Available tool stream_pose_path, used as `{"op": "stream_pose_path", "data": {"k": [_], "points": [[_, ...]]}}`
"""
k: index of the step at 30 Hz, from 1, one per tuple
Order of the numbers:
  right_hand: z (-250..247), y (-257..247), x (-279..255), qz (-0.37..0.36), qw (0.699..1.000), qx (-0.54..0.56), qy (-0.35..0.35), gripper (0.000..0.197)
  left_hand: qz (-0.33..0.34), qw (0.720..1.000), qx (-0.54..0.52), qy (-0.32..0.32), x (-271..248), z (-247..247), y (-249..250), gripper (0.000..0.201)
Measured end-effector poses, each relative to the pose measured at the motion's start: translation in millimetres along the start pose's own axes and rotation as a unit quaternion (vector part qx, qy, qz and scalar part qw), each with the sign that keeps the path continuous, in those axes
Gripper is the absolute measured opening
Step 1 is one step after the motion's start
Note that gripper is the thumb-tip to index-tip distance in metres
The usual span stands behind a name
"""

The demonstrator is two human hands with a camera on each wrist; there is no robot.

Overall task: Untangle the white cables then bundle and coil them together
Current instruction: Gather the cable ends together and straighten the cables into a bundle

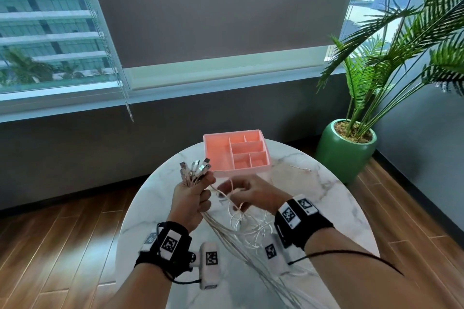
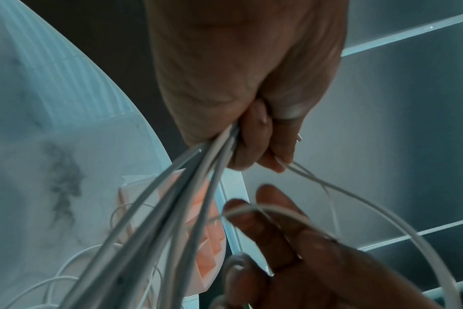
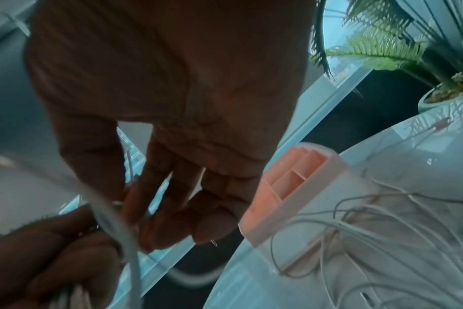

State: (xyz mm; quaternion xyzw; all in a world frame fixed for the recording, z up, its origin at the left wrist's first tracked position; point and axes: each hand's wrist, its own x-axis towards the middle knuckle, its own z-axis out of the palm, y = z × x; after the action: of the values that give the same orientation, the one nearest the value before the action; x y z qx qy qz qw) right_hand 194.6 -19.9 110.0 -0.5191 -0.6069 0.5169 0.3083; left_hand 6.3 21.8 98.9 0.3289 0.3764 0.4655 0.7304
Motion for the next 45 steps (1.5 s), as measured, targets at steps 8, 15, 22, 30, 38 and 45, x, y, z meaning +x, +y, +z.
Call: {"op": "stream_pose_path", "data": {"k": [8,15,22,30,38,45], "points": [[15.3,43.1,-3.1,0.078,0.996,0.049,-0.002,0.015,0.027,0.997,-0.029,0.072,-0.7,-21.1,5.2,0.012],[-25.2,91.8,-26.2,0.146,0.968,-0.165,0.123,0.017,0.055,0.984,-0.087,0.143,4.3,-37.7,2.1,0.015],[-47.1,99.2,-42.6,0.247,0.929,-0.217,0.170,0.025,0.068,0.982,-0.098,0.146,10.4,-32.6,4.6,0.014],[-100.9,-51.2,-16.0,-0.032,0.917,0.074,0.391,0.022,0.029,0.990,-0.033,0.137,12.1,-15.1,-18.1,0.015],[-111.4,-68.0,-21.6,0.056,0.947,-0.239,0.207,0.031,0.022,0.991,0.017,0.129,16.4,-9.3,-27.0,0.013],[-151.5,-3.7,-54.5,0.089,0.859,-0.229,0.449,0.030,0.014,0.988,0.016,0.151,18.5,-16.3,-28.1,0.014]]}}
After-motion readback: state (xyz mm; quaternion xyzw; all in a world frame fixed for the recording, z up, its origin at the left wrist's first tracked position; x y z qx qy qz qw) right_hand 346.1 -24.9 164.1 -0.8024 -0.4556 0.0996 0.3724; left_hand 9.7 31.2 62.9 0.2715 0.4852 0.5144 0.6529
